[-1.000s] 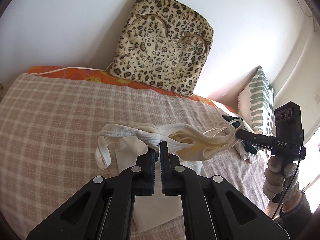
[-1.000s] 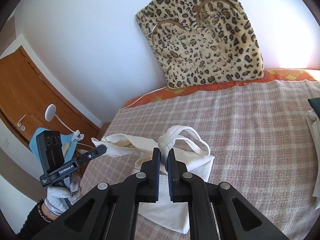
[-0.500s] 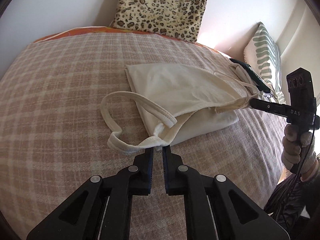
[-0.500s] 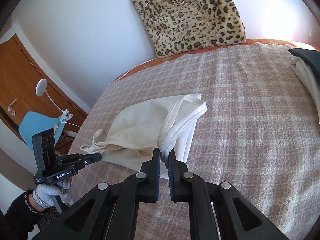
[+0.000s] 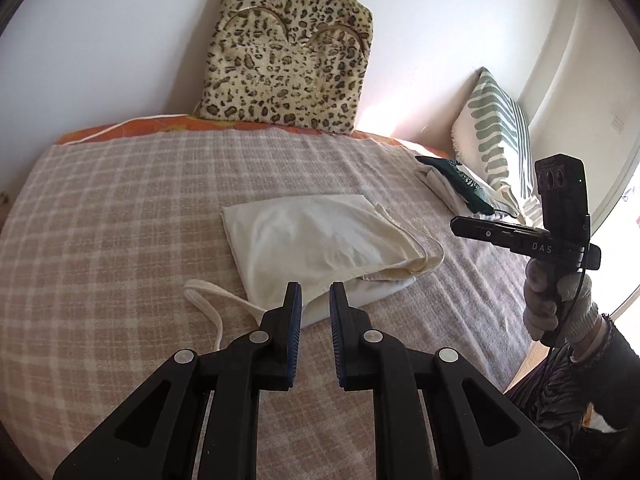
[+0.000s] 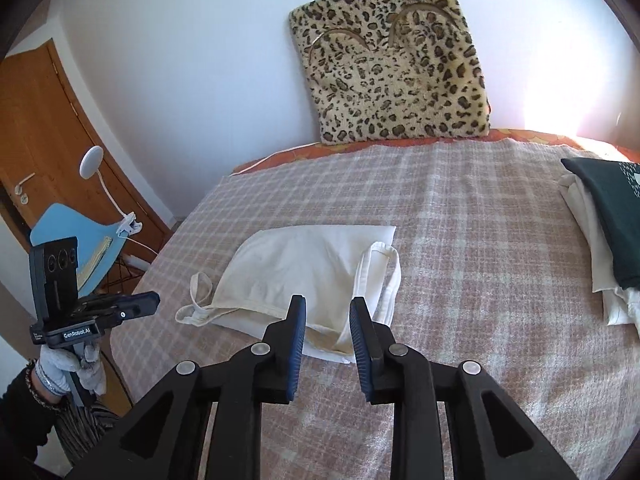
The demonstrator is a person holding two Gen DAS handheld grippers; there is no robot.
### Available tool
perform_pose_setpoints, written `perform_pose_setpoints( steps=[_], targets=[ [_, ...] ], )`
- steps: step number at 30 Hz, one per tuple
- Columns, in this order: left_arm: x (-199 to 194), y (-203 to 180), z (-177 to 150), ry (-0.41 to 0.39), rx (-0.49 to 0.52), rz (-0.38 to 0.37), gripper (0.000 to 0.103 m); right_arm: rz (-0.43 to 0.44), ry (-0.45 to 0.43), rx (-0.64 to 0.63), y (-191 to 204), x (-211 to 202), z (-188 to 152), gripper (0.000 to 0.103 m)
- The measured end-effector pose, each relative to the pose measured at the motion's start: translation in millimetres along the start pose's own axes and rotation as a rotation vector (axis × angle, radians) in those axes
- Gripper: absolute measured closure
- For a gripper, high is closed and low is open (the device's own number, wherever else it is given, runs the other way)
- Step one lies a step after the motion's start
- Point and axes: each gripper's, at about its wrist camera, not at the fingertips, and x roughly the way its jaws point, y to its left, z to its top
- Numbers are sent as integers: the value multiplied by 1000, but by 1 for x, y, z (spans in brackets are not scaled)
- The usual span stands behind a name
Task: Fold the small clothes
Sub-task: 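Reposition both open grippers at the edge of the folded camisole bundle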
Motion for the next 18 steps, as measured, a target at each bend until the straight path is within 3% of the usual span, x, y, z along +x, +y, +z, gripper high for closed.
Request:
perform_pose_setpoints(
  steps=[4, 10, 12, 15, 18],
  targets=[
    [37, 2, 19, 24, 1, 30, 90, 21, 60, -59, 17, 37, 8, 78],
    [80, 16, 1, 154, 17, 77, 90, -76, 154, -117, 16, 75, 4, 78],
    [81, 24, -12, 198, -12, 51, 90, -88, 207, -116, 10, 82, -6, 78],
    [70, 27, -27, 211, 5, 27, 90, 1, 281, -103, 3, 82, -23, 78],
    [56, 29, -34, 207, -10, 24, 90, 21, 282, -112, -1, 72, -31, 78]
  ],
)
